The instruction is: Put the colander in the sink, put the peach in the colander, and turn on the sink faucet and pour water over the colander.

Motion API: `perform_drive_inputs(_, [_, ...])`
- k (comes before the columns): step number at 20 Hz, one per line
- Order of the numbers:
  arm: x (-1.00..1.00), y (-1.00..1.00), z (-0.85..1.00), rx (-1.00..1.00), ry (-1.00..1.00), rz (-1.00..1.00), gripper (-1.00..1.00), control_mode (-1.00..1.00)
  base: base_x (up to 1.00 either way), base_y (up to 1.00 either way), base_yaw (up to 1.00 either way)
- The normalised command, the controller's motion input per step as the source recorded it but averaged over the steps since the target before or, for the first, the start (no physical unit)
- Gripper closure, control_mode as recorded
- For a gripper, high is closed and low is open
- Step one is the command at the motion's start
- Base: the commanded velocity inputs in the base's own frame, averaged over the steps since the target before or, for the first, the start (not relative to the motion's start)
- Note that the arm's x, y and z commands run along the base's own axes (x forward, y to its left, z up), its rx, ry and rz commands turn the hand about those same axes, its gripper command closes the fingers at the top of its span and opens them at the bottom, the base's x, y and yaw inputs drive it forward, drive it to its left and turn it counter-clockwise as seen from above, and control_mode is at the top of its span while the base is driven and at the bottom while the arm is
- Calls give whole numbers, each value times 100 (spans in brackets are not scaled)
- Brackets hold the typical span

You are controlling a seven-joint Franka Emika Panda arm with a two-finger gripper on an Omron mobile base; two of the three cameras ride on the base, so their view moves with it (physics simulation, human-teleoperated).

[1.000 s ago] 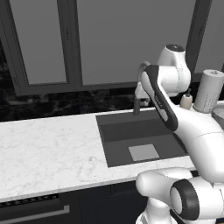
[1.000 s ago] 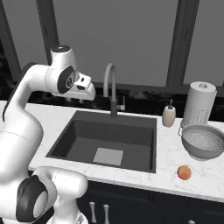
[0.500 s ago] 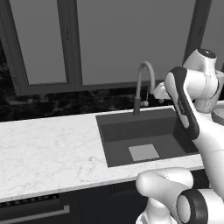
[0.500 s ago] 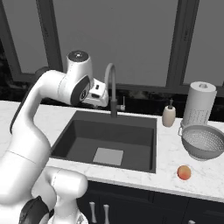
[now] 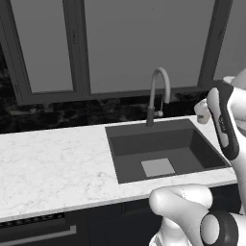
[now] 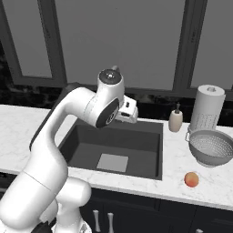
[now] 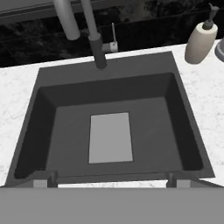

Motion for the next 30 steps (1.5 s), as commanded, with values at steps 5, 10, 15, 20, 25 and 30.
perform_drive_inputs(5, [0, -77, -18, -10, 0, 0, -100, -100, 0, 0, 0])
perform_drive_inputs(10, [0, -68, -16, -17, 0, 0, -100, -100, 0, 0, 0])
perform_drive_inputs(15, [-10, -74, -26, -6, 0, 0, -100, -100, 0, 0, 0])
perform_drive_inputs(20, [-6, -74, -33, 0, 4, 2, -100, -100, 0, 0, 0])
perform_drive_inputs(25, [0, -59, -16, 0, 5, 5, -100, -100, 0, 0, 0])
perform_drive_inputs(30, [0, -45, -10, -1, 9, 10, -100, -100, 0, 0, 0])
